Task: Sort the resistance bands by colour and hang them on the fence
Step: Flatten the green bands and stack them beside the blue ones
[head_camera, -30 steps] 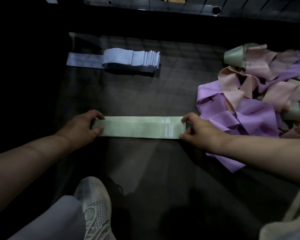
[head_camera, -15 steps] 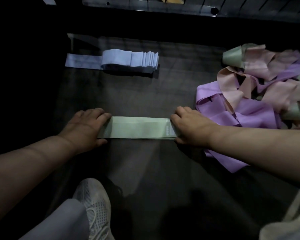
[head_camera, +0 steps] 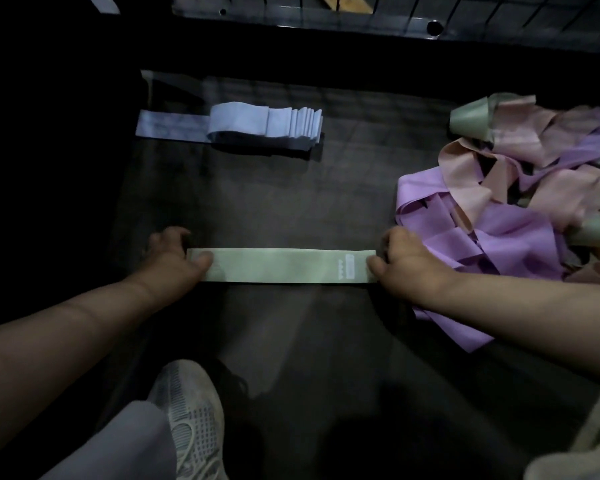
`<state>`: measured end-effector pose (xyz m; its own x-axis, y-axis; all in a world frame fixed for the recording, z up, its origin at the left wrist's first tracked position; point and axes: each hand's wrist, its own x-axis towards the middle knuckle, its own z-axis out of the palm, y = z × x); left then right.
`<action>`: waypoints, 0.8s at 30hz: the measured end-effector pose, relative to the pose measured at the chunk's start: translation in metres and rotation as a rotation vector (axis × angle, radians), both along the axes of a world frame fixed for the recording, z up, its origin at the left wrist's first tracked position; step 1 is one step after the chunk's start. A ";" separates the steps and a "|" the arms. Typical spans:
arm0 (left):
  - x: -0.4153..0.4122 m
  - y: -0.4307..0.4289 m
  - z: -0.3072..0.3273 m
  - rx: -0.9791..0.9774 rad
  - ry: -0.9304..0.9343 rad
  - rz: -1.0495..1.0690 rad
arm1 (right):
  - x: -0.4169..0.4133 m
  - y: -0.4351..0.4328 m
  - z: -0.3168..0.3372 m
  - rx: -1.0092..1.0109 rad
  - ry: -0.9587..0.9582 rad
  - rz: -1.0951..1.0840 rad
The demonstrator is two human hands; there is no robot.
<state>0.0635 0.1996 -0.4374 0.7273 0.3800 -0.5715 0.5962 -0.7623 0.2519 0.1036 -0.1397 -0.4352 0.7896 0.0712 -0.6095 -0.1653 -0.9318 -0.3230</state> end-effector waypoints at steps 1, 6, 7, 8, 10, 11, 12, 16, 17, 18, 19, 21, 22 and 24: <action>0.000 -0.002 -0.003 -0.050 0.002 0.156 | -0.001 0.002 0.000 -0.026 0.035 -0.045; -0.003 -0.008 -0.007 -0.140 -0.019 0.323 | 0.000 0.017 -0.004 -0.101 0.132 -0.084; -0.003 -0.008 -0.008 -0.161 -0.021 0.343 | 0.001 0.020 -0.005 -0.119 0.157 -0.111; -0.002 -0.008 -0.007 -0.192 -0.027 0.378 | 0.003 0.022 -0.006 -0.124 0.183 -0.141; -0.001 -0.008 -0.004 -0.290 -0.030 0.473 | 0.006 0.022 -0.007 -0.110 0.226 -0.185; -0.001 -0.008 -0.002 -0.348 -0.017 0.505 | 0.006 0.022 -0.006 -0.105 0.244 -0.190; -0.001 -0.009 0.002 -0.402 0.001 0.528 | 0.006 0.021 -0.005 -0.102 0.255 -0.187; -0.003 -0.007 0.011 -0.465 -0.015 0.509 | 0.006 0.019 0.003 -0.042 0.216 -0.172; -0.003 -0.005 0.012 -0.466 -0.025 0.494 | 0.005 0.019 0.005 -0.012 0.201 -0.165; -0.004 -0.004 0.015 -0.467 -0.035 0.487 | 0.005 0.019 0.008 0.027 0.192 -0.156; -0.003 -0.002 0.016 -0.466 -0.045 0.482 | 0.004 0.018 0.009 0.068 0.178 -0.147; 0.004 0.002 0.020 -0.480 -0.084 0.501 | 0.006 0.017 0.012 0.146 0.142 -0.157; 0.009 0.004 0.022 -0.490 -0.103 0.523 | 0.008 0.016 0.013 0.189 0.130 -0.177; 0.018 0.007 0.021 -0.485 -0.116 0.539 | 0.016 0.016 0.014 0.261 0.122 -0.211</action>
